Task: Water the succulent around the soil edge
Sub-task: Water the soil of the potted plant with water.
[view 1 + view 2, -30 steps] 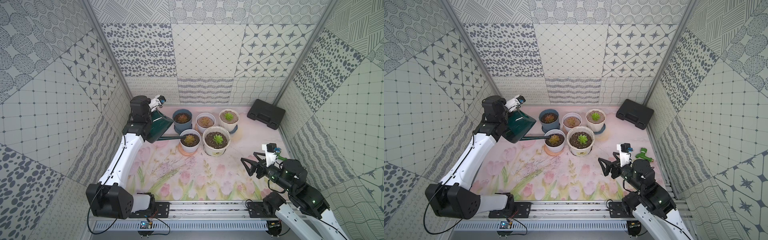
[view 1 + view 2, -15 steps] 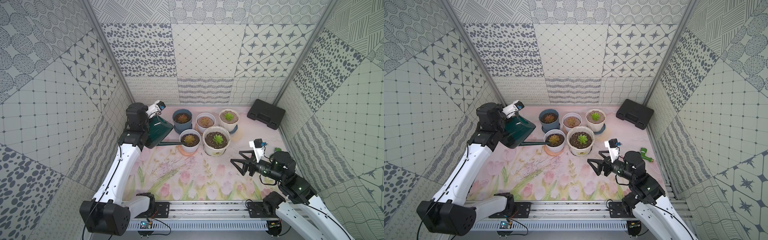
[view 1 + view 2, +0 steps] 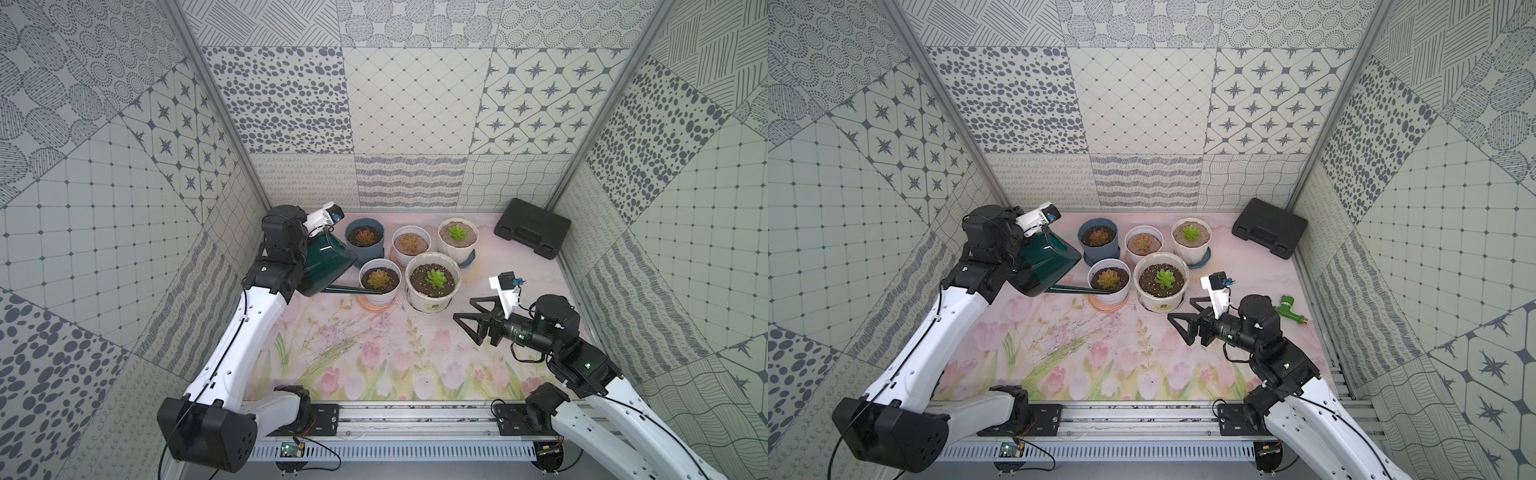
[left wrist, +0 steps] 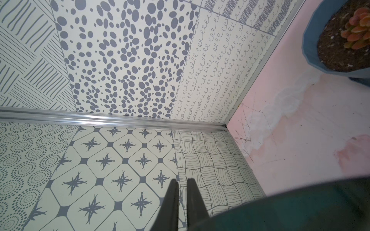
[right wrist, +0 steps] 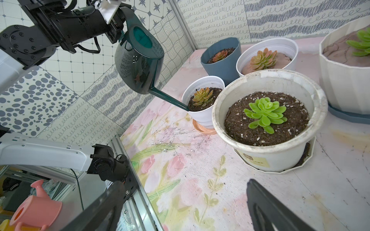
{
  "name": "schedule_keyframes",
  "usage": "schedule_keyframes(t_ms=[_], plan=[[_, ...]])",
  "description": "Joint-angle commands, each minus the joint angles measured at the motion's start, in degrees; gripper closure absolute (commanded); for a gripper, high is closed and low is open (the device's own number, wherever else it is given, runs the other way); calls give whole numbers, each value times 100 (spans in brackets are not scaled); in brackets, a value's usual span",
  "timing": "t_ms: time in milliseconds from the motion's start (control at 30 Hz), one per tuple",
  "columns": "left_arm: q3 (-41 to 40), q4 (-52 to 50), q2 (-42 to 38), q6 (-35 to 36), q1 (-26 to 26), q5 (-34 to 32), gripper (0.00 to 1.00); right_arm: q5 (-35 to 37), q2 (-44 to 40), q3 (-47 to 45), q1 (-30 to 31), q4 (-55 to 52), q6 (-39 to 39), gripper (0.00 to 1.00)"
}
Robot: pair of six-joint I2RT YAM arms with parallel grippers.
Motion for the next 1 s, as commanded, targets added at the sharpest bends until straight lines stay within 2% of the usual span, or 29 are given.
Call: schedule_keyframes(t_ms=[0,467,967], plan=[[306,496,147,-106,-102,-147,100,56,21,97,27,314,54,3],[607,408,444,-145,-444,-283,100,504,-176,112,36,357,-133,3],[1270,443,1286,-140,-534,-604,100,728,-322,92,30,273,-230,3]])
